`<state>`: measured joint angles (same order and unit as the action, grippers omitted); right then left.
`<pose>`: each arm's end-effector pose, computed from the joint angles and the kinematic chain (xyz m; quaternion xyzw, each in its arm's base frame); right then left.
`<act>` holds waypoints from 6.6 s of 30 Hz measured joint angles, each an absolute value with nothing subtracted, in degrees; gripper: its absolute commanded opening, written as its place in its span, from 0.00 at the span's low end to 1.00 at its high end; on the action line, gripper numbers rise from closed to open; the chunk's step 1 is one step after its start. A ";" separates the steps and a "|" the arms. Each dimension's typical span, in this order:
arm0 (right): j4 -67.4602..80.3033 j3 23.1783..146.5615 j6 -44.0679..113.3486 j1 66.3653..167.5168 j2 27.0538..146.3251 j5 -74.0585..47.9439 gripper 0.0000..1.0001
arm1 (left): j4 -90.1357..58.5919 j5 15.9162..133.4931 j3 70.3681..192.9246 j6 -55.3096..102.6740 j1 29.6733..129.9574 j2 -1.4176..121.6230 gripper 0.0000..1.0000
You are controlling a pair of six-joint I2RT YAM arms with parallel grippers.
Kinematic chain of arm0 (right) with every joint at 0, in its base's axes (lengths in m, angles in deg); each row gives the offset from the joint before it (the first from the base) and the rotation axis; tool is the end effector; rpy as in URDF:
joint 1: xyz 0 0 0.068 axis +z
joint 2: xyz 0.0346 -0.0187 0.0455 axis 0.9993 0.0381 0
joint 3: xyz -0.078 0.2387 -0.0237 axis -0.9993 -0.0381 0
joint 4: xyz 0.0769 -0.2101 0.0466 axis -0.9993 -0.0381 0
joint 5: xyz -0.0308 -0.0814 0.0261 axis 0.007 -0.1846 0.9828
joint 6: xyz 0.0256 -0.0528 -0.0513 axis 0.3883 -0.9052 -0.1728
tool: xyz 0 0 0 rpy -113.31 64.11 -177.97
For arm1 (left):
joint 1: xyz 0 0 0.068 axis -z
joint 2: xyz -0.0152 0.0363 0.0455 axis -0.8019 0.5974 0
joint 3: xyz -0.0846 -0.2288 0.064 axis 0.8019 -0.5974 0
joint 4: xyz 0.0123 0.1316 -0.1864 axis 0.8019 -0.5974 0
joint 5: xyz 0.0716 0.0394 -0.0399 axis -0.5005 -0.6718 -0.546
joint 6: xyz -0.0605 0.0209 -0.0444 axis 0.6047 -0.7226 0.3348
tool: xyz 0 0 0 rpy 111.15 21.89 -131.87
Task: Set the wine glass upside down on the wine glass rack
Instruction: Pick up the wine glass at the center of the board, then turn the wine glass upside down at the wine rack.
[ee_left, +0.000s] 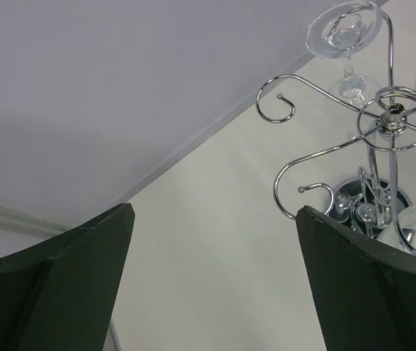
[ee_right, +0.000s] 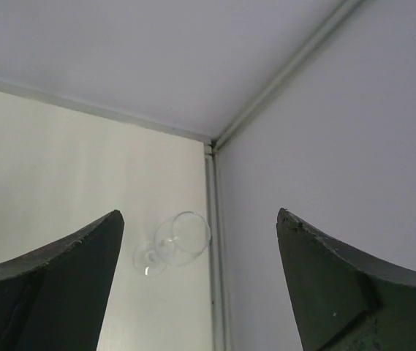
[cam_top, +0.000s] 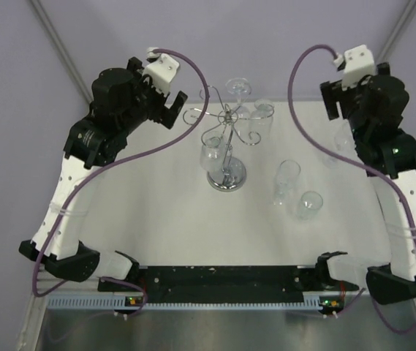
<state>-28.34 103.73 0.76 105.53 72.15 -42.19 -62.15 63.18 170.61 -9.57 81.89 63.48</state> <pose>0.2124 0.0422 0.4697 -0.1674 0.7293 -0.1924 0.6348 0.2258 -0.1188 0.4853 0.3134 0.7106 -0.0158 0.6298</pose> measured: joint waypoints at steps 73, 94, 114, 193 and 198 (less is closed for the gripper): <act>-40.99 111.21 13.13 68.94 111.47 -15.57 0.00 | -61.10 71.18 154.92 -0.26 76.98 59.41 0.99; -44.05 113.37 11.42 73.07 98.95 -19.57 0.00 | -61.21 75.74 164.73 0.55 76.98 60.77 0.98; -48.55 146.86 11.58 94.12 93.38 -22.50 0.00 | -60.18 85.54 181.76 7.83 76.98 72.27 0.99; -39.00 137.48 16.36 113.07 86.51 -2.28 0.40 | -46.78 90.87 181.84 26.93 81.24 80.44 0.00; -40.42 136.28 15.73 113.18 85.92 -2.70 0.52 | -46.02 90.54 180.55 26.04 81.24 80.33 0.00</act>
